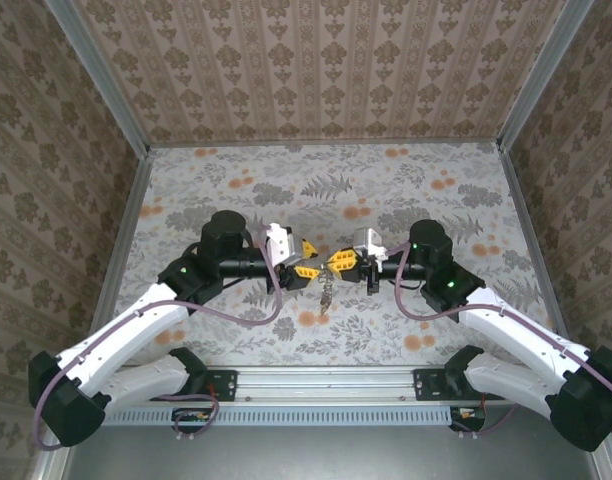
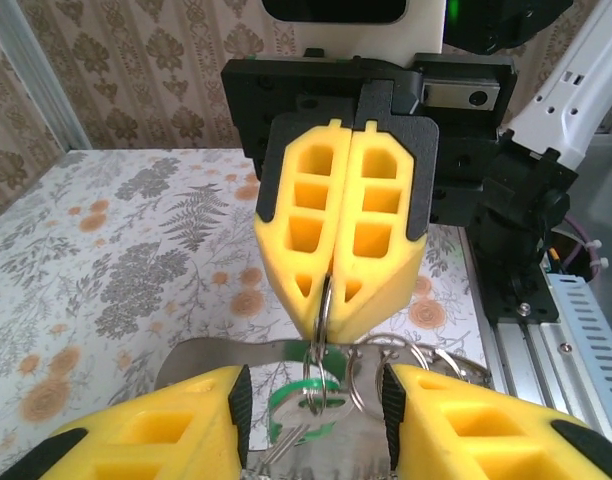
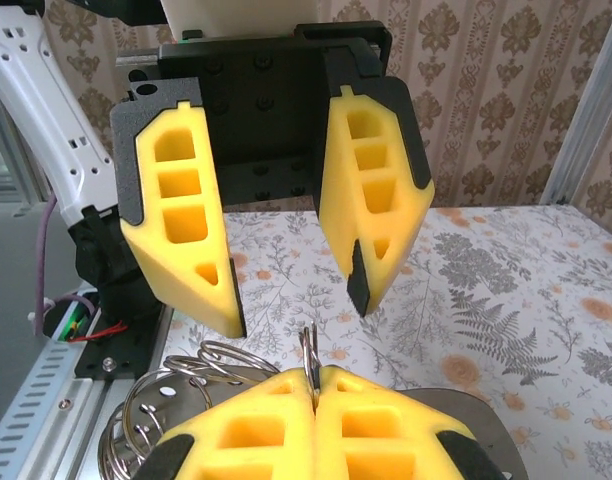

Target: Put the keys on the keyring

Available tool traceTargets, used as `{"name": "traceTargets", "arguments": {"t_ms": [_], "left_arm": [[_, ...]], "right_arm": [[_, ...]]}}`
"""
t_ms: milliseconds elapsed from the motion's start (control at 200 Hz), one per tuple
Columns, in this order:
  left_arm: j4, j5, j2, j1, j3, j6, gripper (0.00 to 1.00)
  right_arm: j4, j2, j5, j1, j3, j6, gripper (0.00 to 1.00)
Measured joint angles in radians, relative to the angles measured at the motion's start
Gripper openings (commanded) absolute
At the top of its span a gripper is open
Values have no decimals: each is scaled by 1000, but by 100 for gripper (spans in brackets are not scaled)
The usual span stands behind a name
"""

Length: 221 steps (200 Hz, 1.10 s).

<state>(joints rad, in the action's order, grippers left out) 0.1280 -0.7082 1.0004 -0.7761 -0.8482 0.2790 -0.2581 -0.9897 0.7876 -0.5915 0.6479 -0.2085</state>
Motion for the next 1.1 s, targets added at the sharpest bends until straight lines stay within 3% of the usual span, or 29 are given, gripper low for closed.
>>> {"name": "traceTargets", "arguments": {"t_ms": [280, 435, 540, 635, 925, 1035, 1105], "left_arm": [[5, 20, 40, -16, -12, -7, 11], [24, 26, 40, -16, -20, 7, 0], [35, 29, 39, -16, -22, 14, 0], [53, 32, 38, -16, -23, 30, 0], [254, 158, 35, -21, -106, 116, 0], [317, 167, 46, -21, -157, 145, 0], [346, 166, 65, -21, -183, 161, 0]], "right_arm": [[5, -16, -37, -23, 2, -18, 0], [4, -18, -48, -23, 2, -18, 0], [7, -19, -49, -24, 3, -21, 1], [59, -20, -55, -27, 20, -51, 21], [469, -24, -171, -29, 234, -349, 35], [558, -52, -195, -34, 286, -414, 44], [578, -74, -213, -43, 291, -425, 44]]}}
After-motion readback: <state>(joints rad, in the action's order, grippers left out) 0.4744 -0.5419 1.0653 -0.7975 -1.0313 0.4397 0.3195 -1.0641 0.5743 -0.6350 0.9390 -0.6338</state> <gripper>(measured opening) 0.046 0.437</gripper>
